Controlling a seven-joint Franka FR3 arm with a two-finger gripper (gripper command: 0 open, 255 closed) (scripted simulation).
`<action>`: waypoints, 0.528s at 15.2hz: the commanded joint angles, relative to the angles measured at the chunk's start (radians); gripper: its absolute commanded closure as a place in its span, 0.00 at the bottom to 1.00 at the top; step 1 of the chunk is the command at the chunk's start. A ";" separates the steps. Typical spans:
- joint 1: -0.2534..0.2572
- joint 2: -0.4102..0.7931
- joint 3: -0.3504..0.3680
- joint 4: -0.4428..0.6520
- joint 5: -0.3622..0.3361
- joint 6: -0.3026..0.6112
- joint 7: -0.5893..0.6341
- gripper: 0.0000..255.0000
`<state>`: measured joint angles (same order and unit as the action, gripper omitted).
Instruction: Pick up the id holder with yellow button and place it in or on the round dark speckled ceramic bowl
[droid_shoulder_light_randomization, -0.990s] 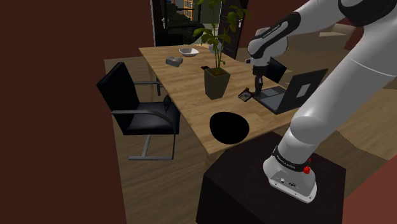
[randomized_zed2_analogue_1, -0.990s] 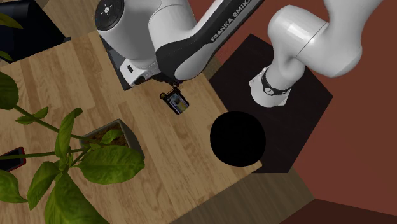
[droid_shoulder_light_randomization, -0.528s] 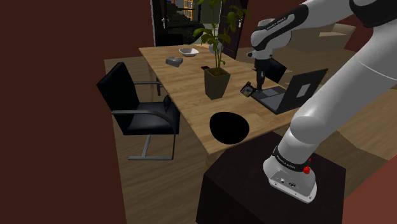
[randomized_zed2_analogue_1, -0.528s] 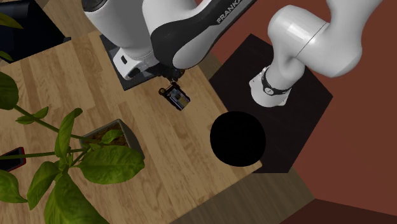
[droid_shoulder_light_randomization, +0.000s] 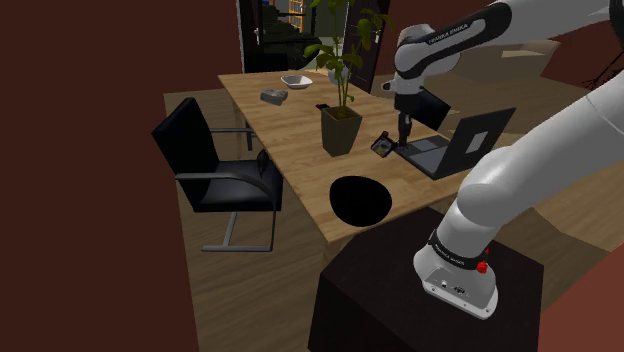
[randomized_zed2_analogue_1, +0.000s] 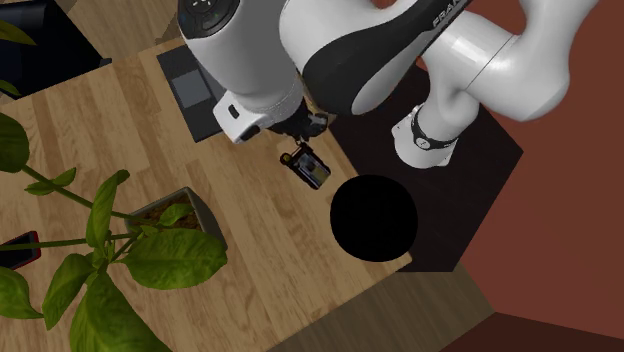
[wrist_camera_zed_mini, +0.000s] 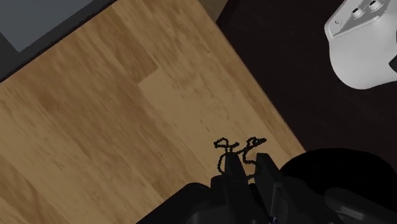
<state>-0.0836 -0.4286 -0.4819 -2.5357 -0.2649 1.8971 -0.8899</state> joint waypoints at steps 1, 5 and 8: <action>0.011 -0.055 0.042 -0.049 0.009 -0.012 0.055 1.00; 0.042 -0.152 0.126 -0.122 0.051 -0.046 0.155 1.00; 0.075 -0.213 0.191 -0.165 0.097 -0.069 0.230 1.00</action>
<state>-0.0202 -0.6306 -0.3095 -2.6900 -0.1841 1.8302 -0.6847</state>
